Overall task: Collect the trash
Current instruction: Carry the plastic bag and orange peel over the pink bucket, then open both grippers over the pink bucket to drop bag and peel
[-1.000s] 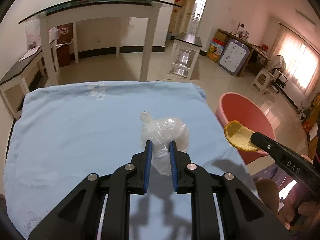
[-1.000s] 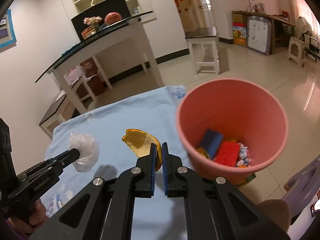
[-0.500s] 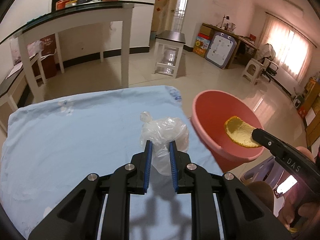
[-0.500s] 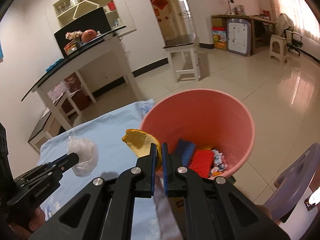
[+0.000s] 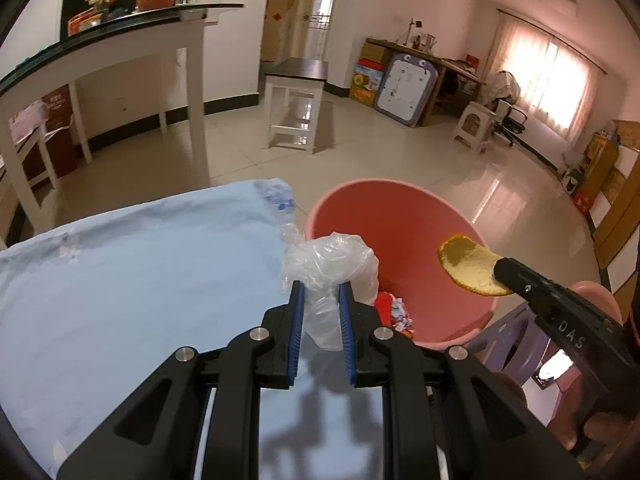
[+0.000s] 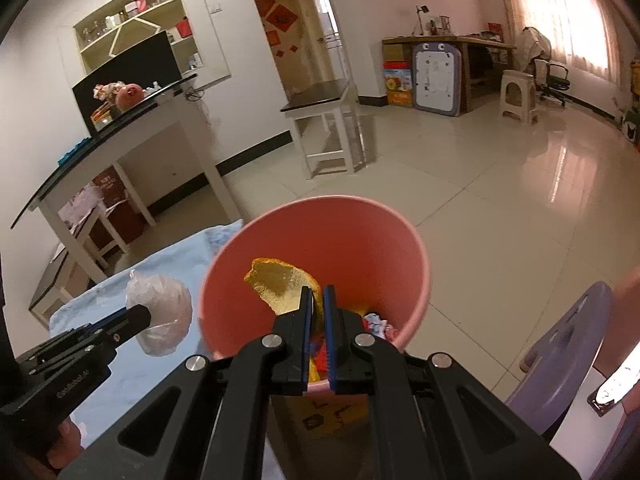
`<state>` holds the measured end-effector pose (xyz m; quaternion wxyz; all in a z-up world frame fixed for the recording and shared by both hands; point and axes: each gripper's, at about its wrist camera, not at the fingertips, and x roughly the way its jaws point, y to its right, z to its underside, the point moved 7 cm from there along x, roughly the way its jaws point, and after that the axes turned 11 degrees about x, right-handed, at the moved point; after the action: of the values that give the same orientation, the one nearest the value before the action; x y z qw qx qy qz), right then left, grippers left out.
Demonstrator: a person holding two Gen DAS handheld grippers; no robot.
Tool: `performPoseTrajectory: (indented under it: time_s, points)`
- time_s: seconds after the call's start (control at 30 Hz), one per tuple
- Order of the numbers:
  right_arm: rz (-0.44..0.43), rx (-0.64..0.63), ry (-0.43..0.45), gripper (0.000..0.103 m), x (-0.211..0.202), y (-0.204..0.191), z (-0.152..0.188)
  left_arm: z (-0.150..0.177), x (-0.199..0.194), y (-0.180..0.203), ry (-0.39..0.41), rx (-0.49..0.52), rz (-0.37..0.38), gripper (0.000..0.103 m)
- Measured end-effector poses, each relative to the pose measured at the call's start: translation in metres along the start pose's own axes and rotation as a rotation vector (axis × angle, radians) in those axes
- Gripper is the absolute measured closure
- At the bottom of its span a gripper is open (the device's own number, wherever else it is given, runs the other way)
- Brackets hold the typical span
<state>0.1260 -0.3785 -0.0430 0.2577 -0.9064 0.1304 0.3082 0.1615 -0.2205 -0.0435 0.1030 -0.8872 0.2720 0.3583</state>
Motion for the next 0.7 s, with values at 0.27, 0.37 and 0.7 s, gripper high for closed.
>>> performPoseTrajectory:
  time_s: [0.27,0.37,0.7]
  points:
    - [0.037,0.021,0.001,0.098,0.009,0.024,-0.007,-0.013,0.018,0.025,0.001,0.032,0.044,0.086]
    - [0.051,0.020,0.000,0.098,0.013,0.029,-0.007,-0.015,0.026,0.031,-0.007,0.043,0.057,0.086]
    - [0.078,0.018,-0.015,0.097,0.030,0.037,-0.008,-0.017,0.055,0.044,-0.046,0.057,0.090,0.086]
